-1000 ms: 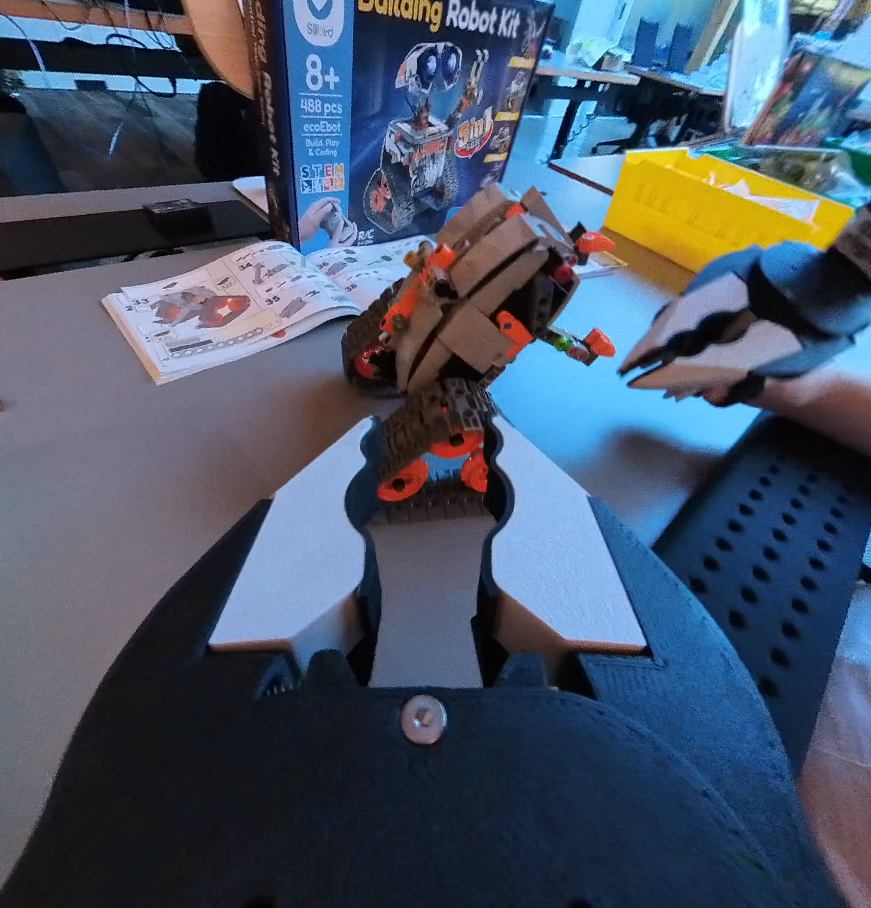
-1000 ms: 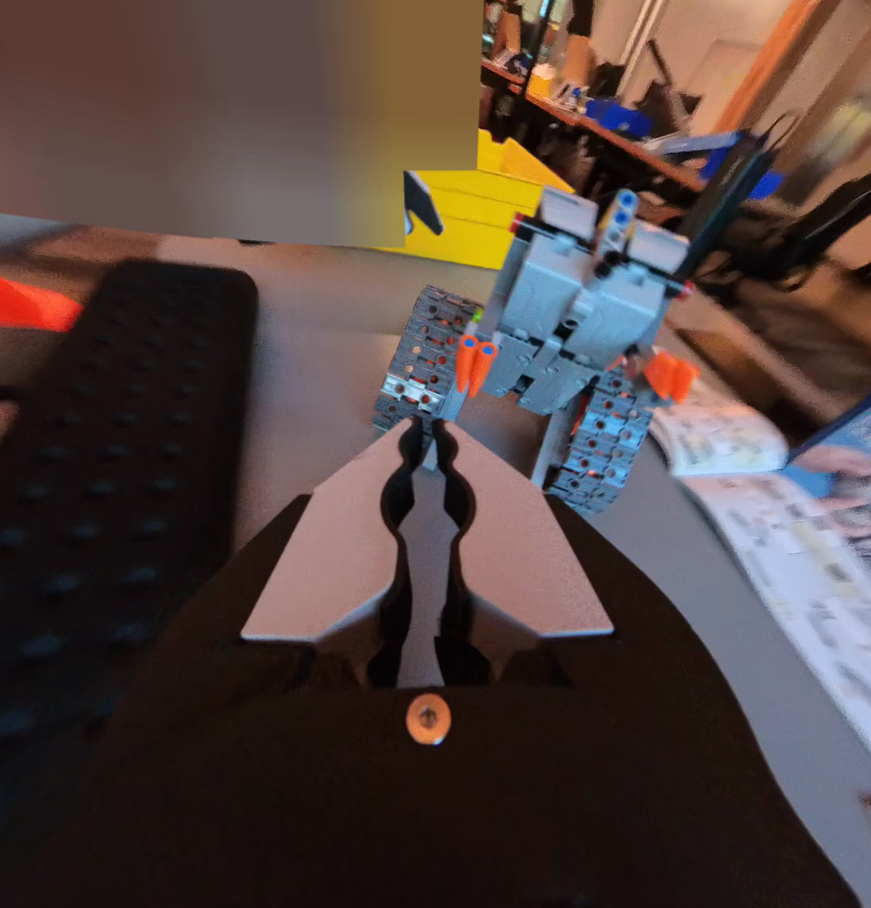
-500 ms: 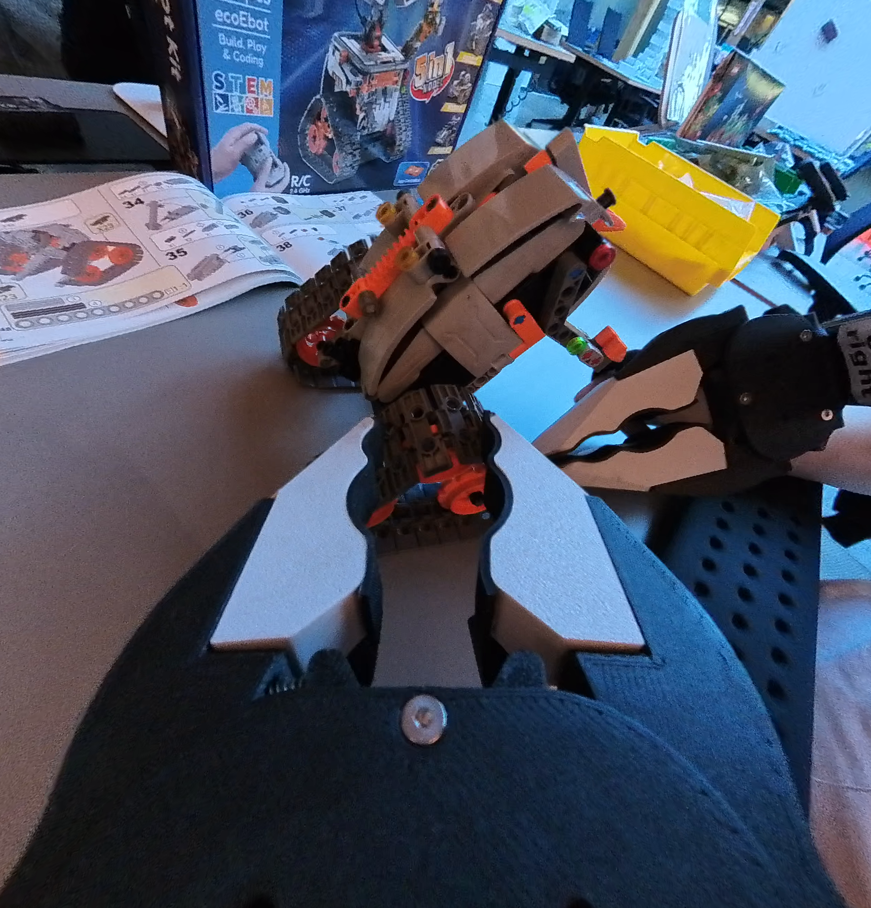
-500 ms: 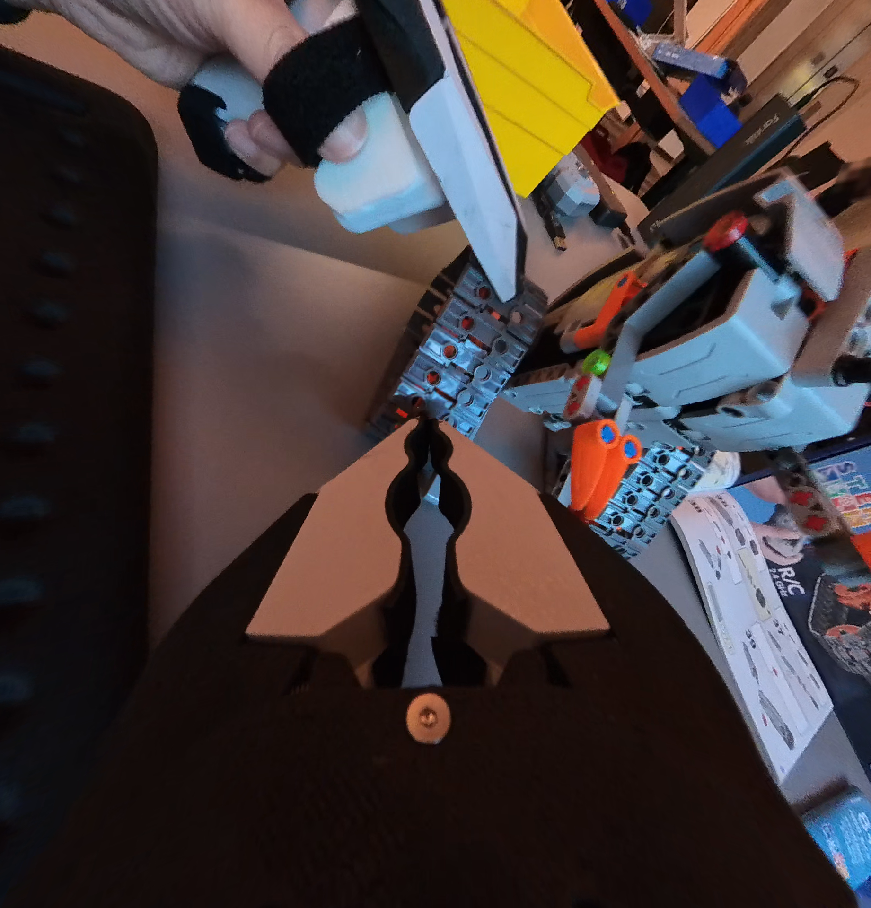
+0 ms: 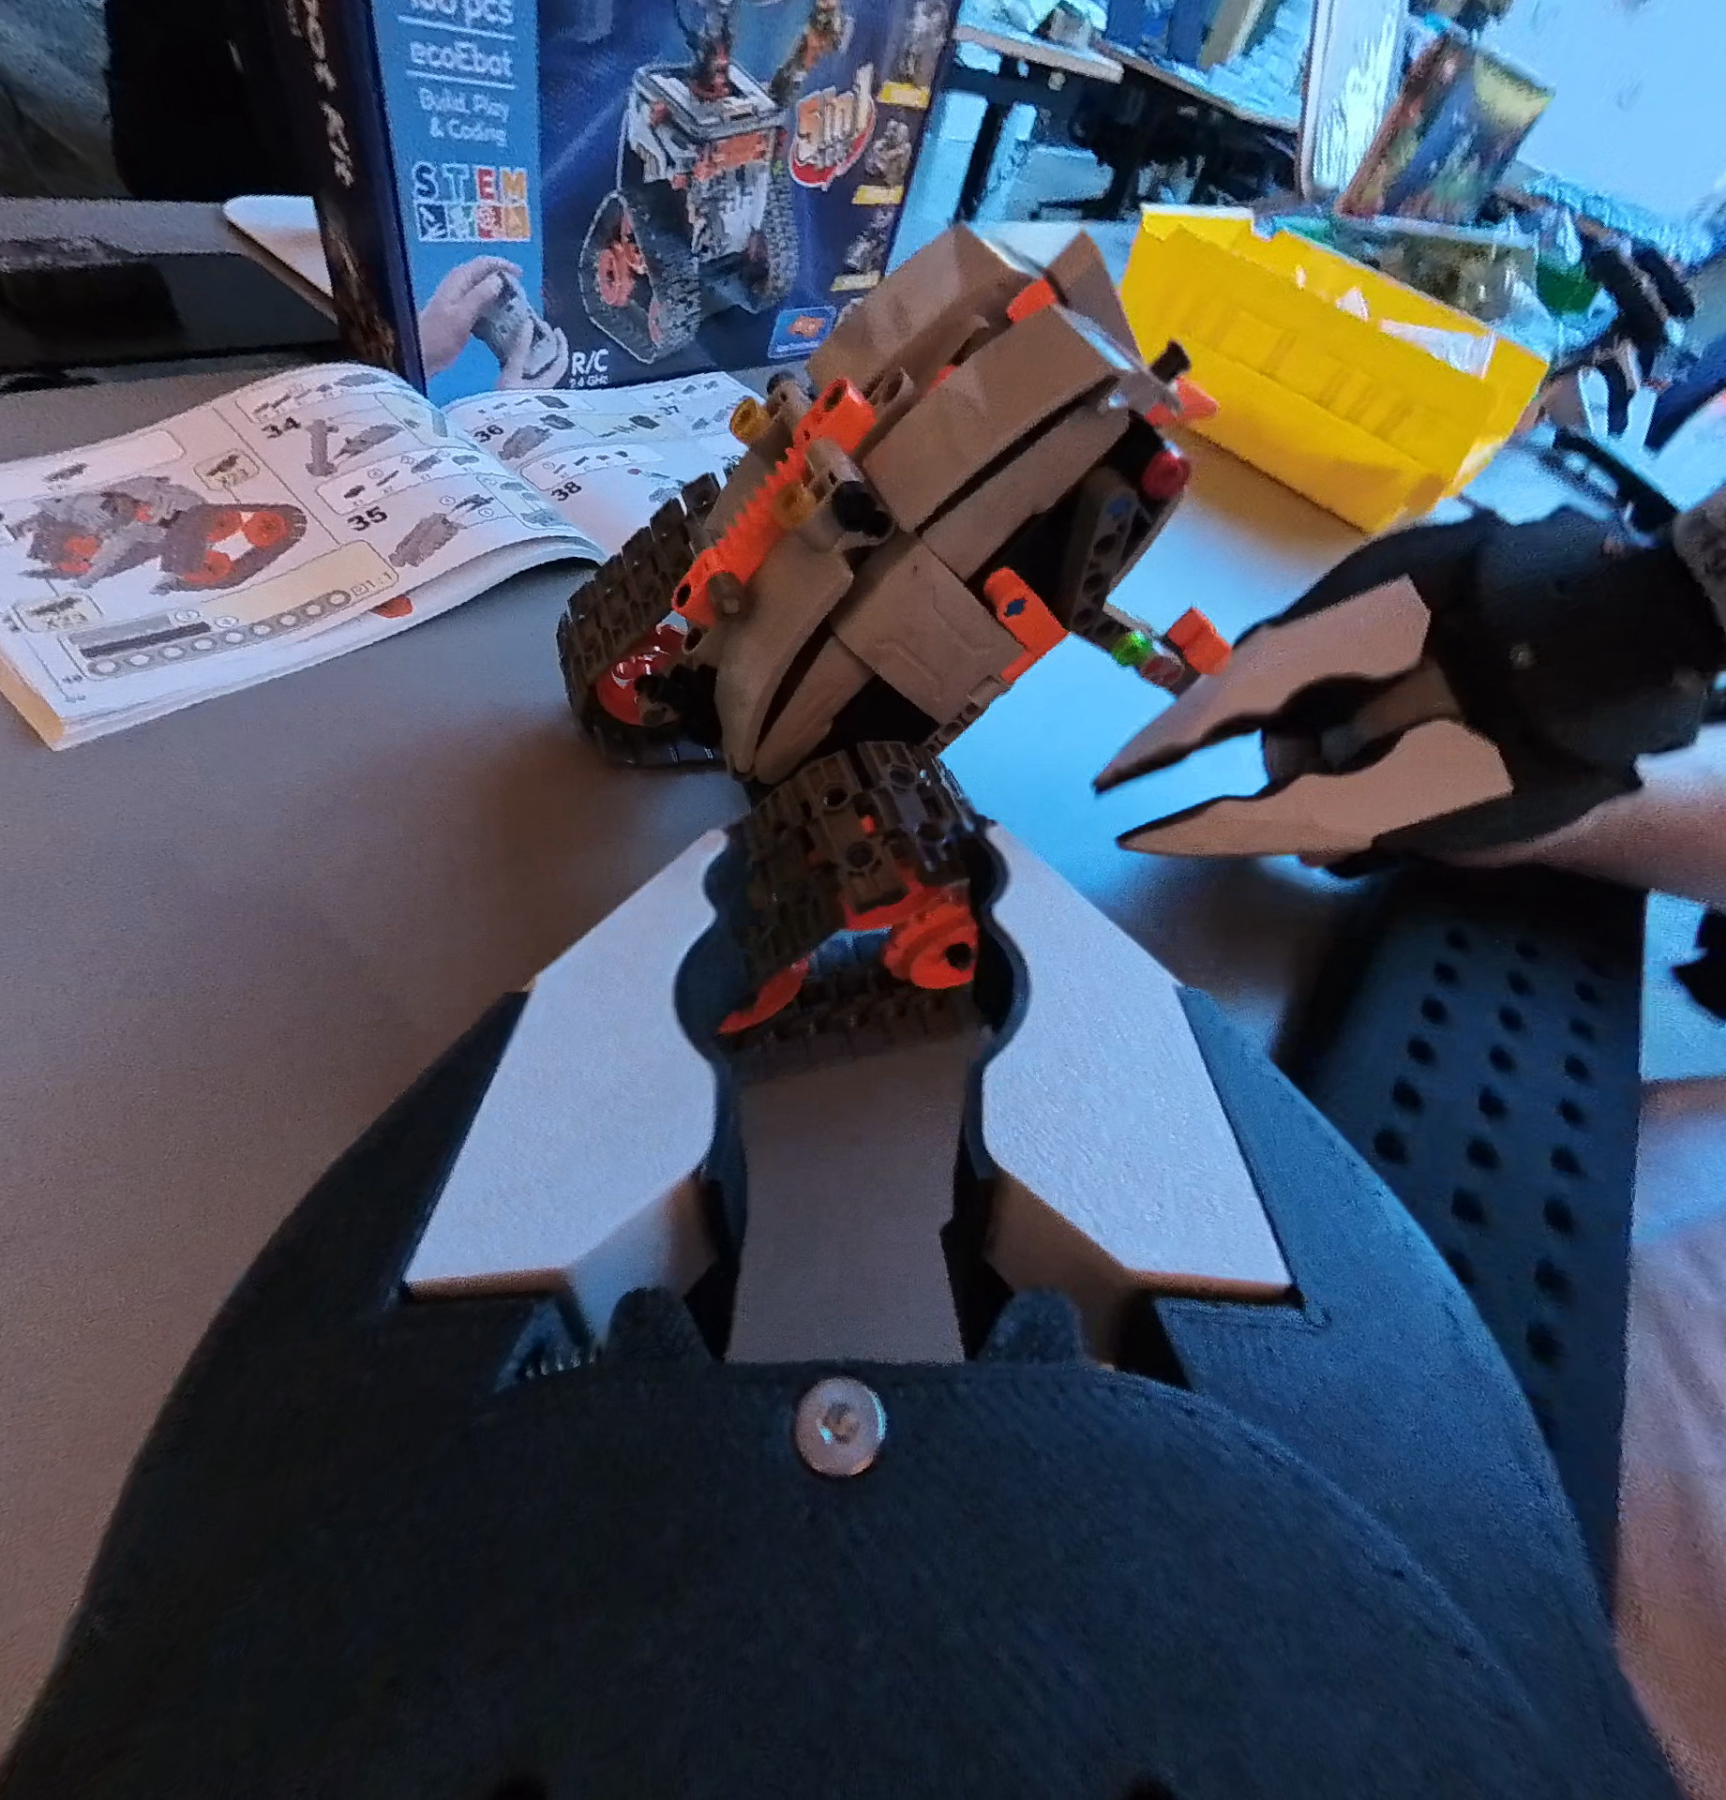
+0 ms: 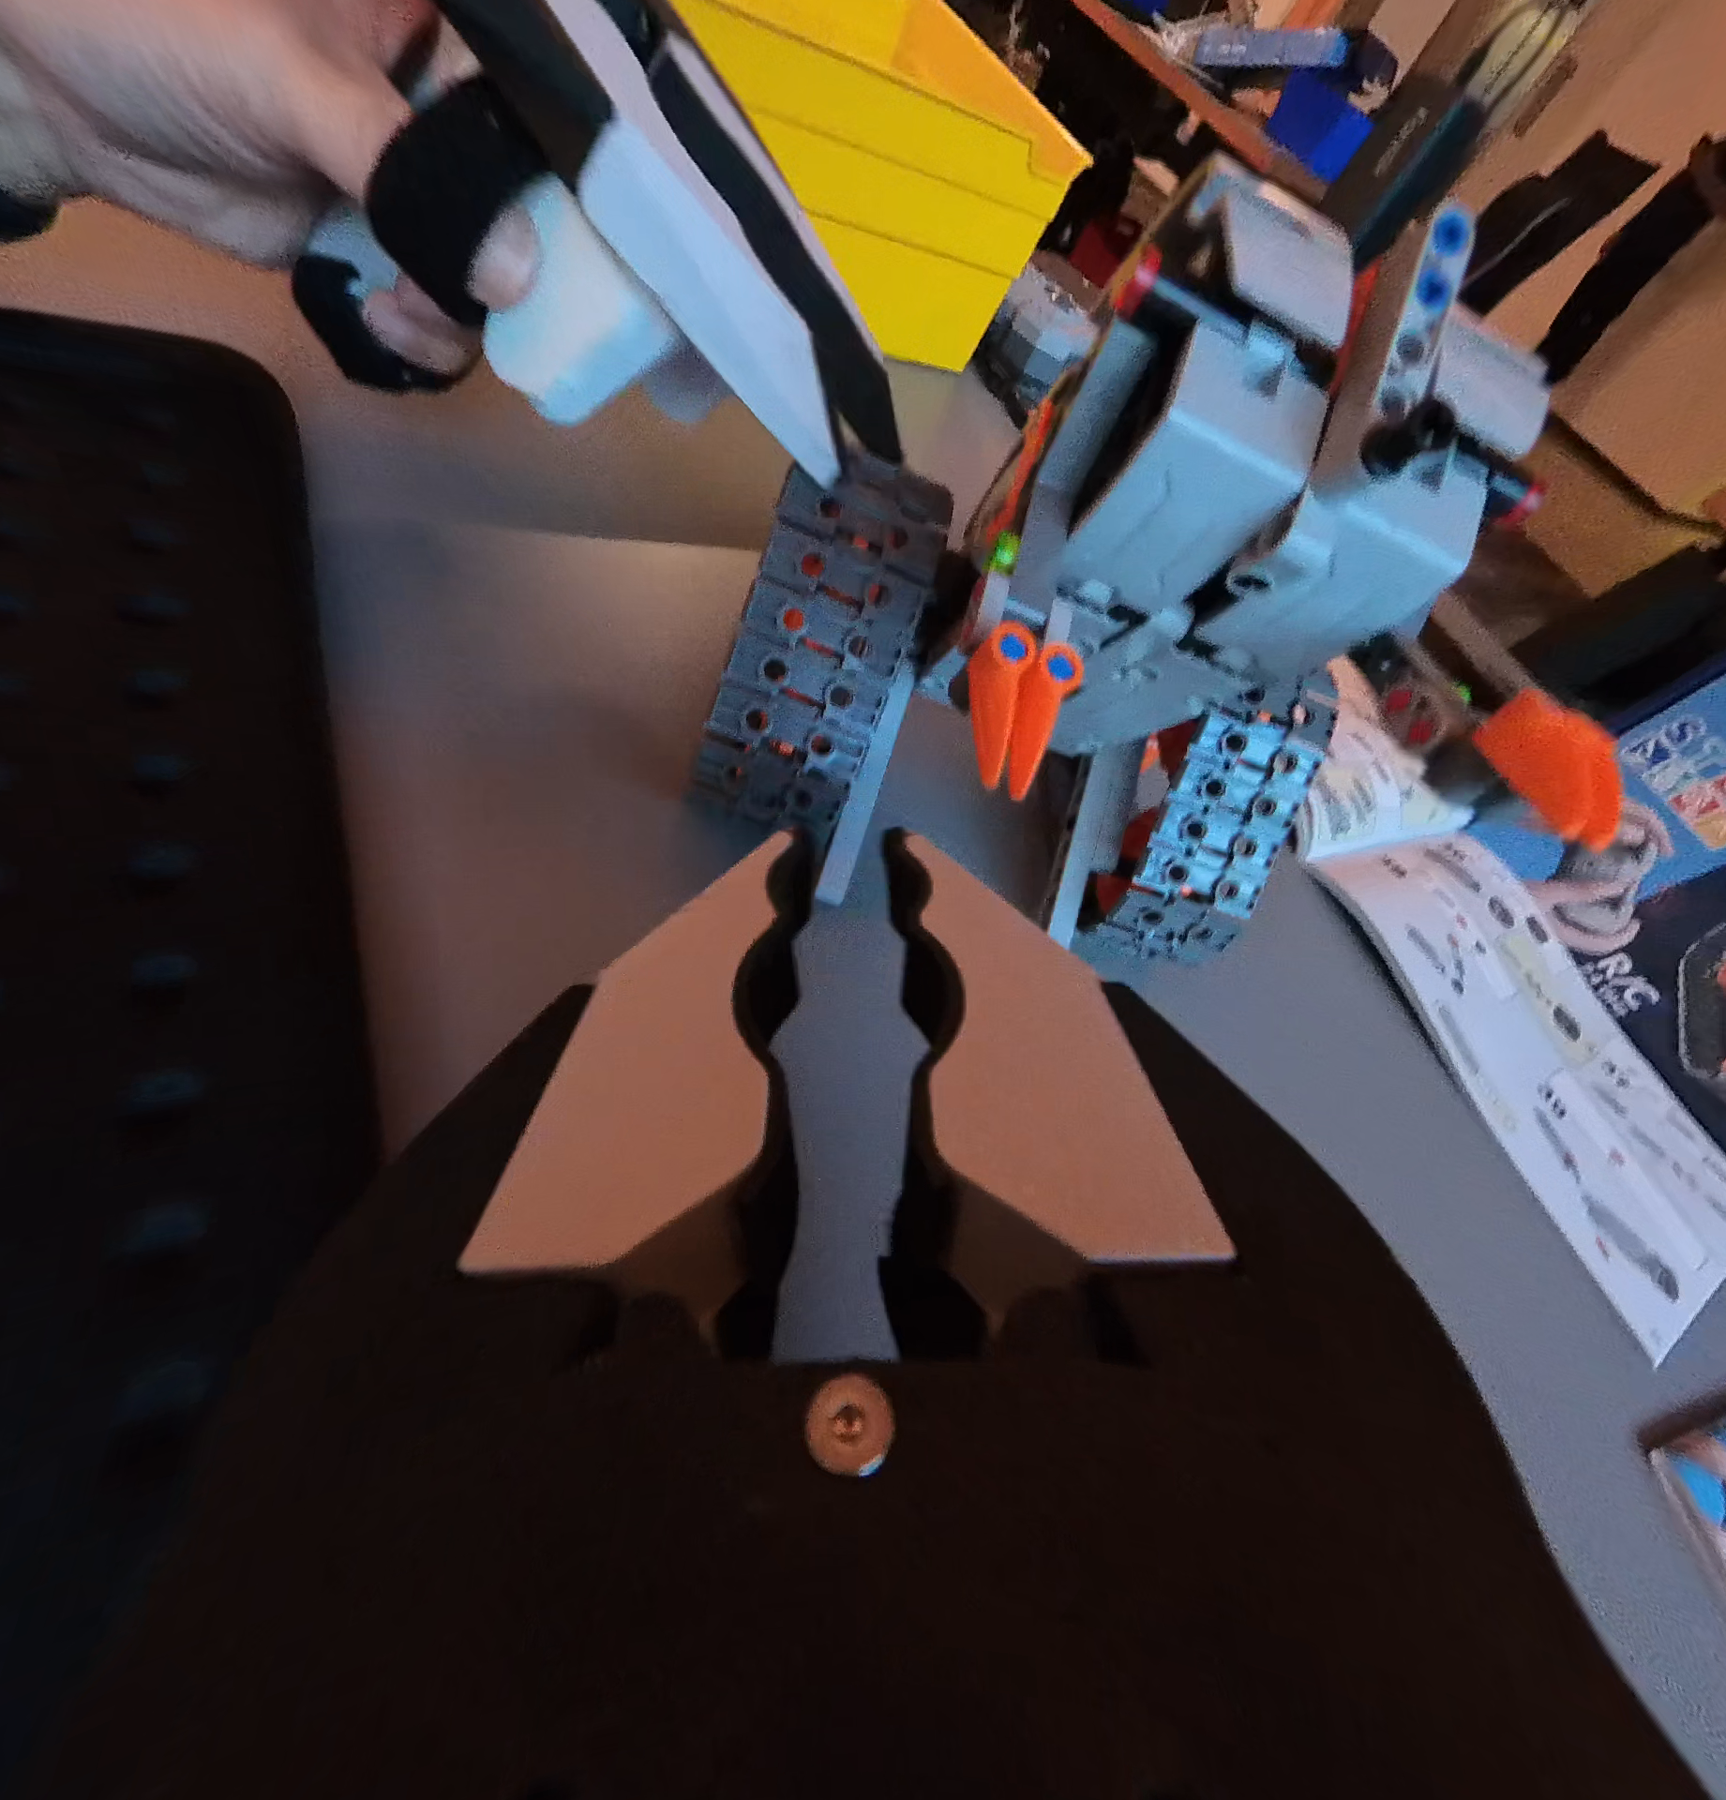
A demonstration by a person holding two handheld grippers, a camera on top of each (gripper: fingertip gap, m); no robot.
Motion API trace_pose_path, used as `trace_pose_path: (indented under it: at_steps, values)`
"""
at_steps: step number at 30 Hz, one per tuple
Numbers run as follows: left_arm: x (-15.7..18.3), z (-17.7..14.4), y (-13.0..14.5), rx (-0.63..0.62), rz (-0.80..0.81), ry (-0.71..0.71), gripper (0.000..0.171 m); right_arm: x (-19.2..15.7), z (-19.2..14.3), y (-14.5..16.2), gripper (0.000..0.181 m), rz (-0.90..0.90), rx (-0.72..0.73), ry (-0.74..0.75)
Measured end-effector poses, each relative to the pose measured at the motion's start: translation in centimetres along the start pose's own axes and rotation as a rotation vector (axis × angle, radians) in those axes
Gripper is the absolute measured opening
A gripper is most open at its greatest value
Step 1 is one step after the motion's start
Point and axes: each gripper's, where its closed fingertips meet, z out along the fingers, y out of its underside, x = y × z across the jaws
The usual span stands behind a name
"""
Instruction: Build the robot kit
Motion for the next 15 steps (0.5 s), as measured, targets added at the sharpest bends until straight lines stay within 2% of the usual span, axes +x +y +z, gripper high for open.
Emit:
trace_pose_path:
  at_steps: [1, 4, 6, 9, 10, 12, 15]
  values:
    - [-0.2, -0.4, 0.2, -0.016, 0.032, 0.009, 0.054, -0.3, 0.0, 0.4, 0.023, 0.018, -0.013, -0.012]
    - [-0.3, -1.2, 1.5, -0.107, 0.087, 0.093, 0.056, -1.5, 0.7, 0.3, 0.035, 0.059, -0.037, -0.061]
    - [-1.3, -1.3, 2.5, -0.171, 0.139, 0.071, 0.055, -2.2, 1.4, -0.9, 0.038, 0.105, -0.015, -0.084]
    - [-1.8, -0.3, 3.5, -0.226, 0.245, 0.038, 0.054, -2.6, 2.7, -0.6, 0.049, 0.152, -0.077, -0.070]
    - [-2.2, 0.2, 3.6, -0.230, 0.269, 0.002, 0.052, -2.8, 3.0, -0.4, 0.052, 0.165, -0.097, -0.067]
    - [-3.4, 0.5, 3.2, -0.216, 0.302, -0.107, 0.027, -2.4, 3.2, -0.6, 0.051, 0.192, -0.087, -0.032]
    - [-3.3, 0.6, 3.0, -0.225, 0.144, -0.142, 0.022, -1.6, 3.3, 0.0, 0.053, 0.223, -0.115, 0.019]
